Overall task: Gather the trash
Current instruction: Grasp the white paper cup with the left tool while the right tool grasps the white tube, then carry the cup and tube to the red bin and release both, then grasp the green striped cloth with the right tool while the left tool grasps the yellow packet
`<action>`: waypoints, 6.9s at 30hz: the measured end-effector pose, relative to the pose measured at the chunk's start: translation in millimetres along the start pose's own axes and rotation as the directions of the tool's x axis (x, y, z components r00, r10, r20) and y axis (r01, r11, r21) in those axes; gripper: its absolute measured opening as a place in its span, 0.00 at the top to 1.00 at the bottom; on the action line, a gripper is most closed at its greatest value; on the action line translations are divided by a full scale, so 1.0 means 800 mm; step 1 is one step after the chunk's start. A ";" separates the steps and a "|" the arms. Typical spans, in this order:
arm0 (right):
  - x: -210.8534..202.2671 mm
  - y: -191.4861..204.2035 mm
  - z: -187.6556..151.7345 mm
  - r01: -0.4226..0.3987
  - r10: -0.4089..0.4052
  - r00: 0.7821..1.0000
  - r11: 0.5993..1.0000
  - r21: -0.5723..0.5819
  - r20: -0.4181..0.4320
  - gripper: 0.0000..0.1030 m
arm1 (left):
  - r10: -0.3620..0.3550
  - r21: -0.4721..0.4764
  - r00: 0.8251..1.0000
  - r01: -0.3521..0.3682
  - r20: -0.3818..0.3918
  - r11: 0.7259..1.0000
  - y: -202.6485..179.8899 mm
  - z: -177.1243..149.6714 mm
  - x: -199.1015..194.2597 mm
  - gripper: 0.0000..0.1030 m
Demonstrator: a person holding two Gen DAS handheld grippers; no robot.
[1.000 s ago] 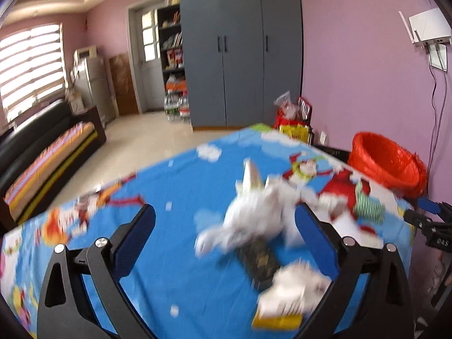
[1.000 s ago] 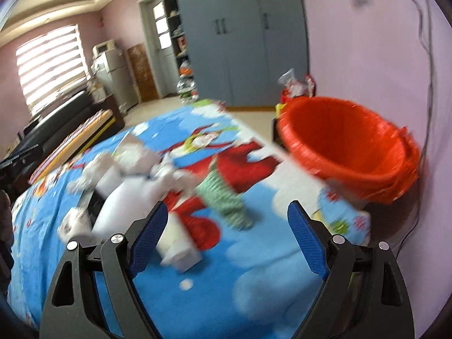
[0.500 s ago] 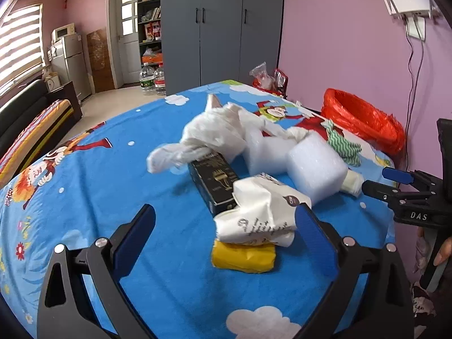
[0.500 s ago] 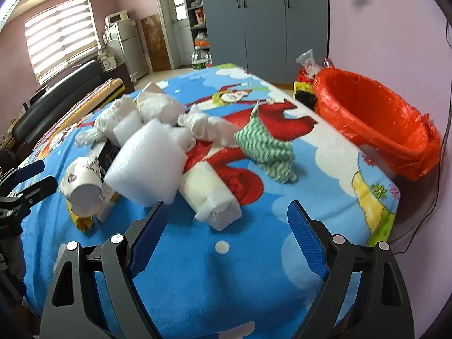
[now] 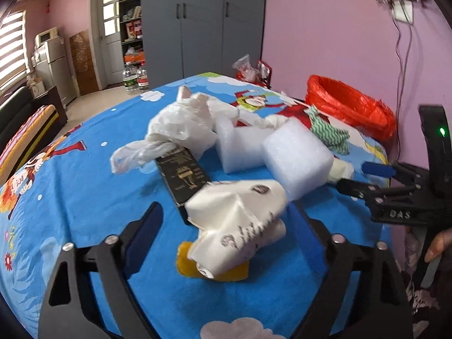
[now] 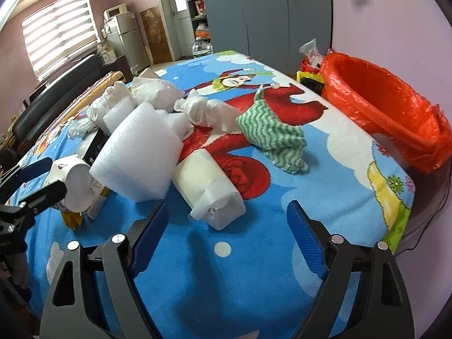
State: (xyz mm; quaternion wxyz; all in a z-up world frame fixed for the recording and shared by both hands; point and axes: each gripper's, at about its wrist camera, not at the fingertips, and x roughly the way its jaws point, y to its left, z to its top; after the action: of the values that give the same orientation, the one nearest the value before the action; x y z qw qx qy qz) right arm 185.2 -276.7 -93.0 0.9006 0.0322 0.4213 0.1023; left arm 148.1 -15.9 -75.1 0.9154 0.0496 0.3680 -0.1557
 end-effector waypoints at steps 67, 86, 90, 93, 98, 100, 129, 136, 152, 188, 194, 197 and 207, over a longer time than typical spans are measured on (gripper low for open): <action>-0.092 -0.143 0.039 0.048 -0.084 0.964 0.988 0.145 0.251 0.67 | -0.149 0.135 0.980 0.131 0.134 0.982 -0.121 0.115 0.001 0.33; -0.068 -0.318 0.115 0.209 -0.301 0.919 0.919 0.334 0.254 0.66 | -0.334 0.257 0.940 0.306 0.069 0.917 -0.292 0.311 0.180 0.33; -0.056 -0.346 0.127 0.225 -0.320 0.915 0.909 0.350 0.244 0.66 | -0.332 0.252 0.943 0.314 0.031 0.915 -0.308 0.325 0.222 0.32; -0.049 -0.355 0.133 0.217 -0.312 0.917 0.913 0.347 0.247 0.65 | -0.351 0.238 0.937 0.342 -0.008 0.909 -0.316 0.331 0.250 0.31; -0.043 -0.353 0.134 0.257 -0.336 0.907 0.919 0.299 0.253 0.35 | -0.370 0.178 0.929 0.368 -0.019 0.913 -0.310 0.347 0.267 0.19; -0.046 -0.349 0.132 0.270 -0.345 0.903 0.919 0.289 0.254 0.35 | -0.351 0.187 0.936 0.344 0.004 0.920 -0.304 0.351 0.257 0.19; 0.010 -0.115 0.068 0.049 -0.059 0.993 0.994 0.097 0.102 0.34 | 0.083 -0.030 0.994 -0.081 0.073 0.996 0.048 0.110 -0.010 0.05; 0.039 -0.077 0.064 0.022 -0.024 0.999 0.998 0.052 0.045 0.34 | 0.130 -0.062 0.992 -0.130 -0.004 0.990 0.066 0.008 -0.033 0.05; 0.030 -0.020 0.043 -0.046 0.048 0.998 0.998 -0.039 0.043 0.76 | 0.072 -0.092 0.995 -0.078 -0.074 0.993 0.021 -0.044 -0.002 0.05; -0.058 0.051 -0.023 -0.155 0.162 0.985 0.981 -0.120 0.055 0.78 | 0.031 -0.015 0.999 -0.031 -0.024 0.999 0.002 -0.057 -0.037 0.47; -0.073 0.052 -0.023 -0.168 0.178 0.981 0.978 -0.120 0.082 0.78 | 0.043 -0.032 0.999 -0.042 0.006 0.999 0.000 -0.053 -0.049 0.47; -0.082 0.051 -0.023 -0.176 0.189 0.977 0.977 -0.121 0.101 0.78 | 0.041 -0.031 0.999 -0.041 0.027 0.999 -0.005 -0.046 -0.056 0.47; -0.100 0.041 -0.017 -0.168 0.182 0.968 0.981 -0.097 0.170 0.78 | -0.007 -0.046 0.993 0.013 0.119 0.999 -0.025 -0.024 -0.071 0.47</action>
State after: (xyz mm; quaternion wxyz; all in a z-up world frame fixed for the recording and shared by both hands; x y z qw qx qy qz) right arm 119.6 -262.3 -37.3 0.9226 0.0414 0.3301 0.1954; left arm 90.6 -16.7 -49.4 0.9357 0.0172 0.3167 -0.1543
